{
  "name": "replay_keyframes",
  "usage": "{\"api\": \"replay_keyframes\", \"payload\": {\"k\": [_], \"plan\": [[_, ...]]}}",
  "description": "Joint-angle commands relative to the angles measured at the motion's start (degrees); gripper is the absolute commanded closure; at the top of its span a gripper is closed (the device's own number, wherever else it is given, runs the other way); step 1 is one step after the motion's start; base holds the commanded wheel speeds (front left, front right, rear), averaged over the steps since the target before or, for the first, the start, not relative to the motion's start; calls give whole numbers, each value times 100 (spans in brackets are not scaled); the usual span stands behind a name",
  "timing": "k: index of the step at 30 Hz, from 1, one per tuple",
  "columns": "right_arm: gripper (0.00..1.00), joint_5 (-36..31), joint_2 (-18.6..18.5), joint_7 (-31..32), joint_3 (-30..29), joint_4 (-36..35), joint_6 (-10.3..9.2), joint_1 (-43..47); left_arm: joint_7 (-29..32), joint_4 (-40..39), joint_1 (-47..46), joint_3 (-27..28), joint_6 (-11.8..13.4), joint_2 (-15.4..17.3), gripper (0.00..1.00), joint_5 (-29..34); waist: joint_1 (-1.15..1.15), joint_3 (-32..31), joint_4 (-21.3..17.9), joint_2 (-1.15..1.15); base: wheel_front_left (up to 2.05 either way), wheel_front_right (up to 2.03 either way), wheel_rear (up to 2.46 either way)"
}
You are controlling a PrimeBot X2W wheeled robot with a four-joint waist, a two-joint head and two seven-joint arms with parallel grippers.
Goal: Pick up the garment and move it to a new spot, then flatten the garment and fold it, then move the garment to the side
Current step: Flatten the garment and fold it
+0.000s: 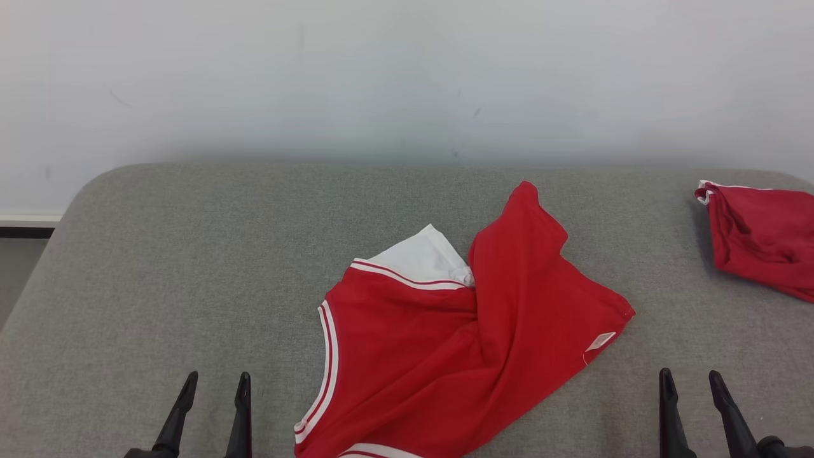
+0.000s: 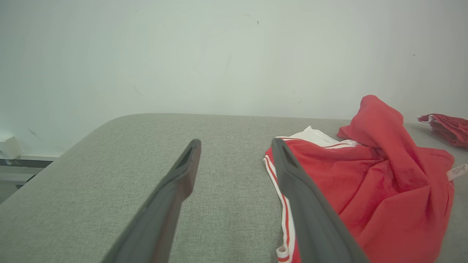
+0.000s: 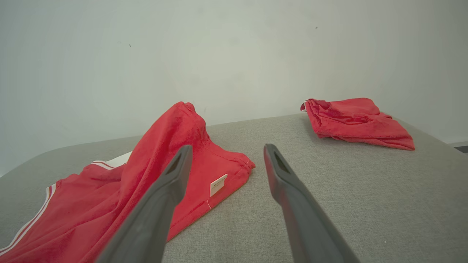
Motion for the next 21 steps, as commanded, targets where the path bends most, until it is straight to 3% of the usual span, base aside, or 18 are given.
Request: {"api": "replay_keyframes", "payload": {"k": [1,8,21], "plan": [[0,35,29,-23,18,38,-16,24,-17,19,38,8,12,12,0,-49,1,-5,17,0,0,0,0],[0,52,-27,-29,16,164,-16,-114,-17,118,119,-41,12,83,0,-82,1,-1,70,0,0,0,0],[0,-110,-495,35,-185,1118,-16,-990,-17,688,352,-1165,12,100,0,-262,1,351,280,0,0,0,0]]}}
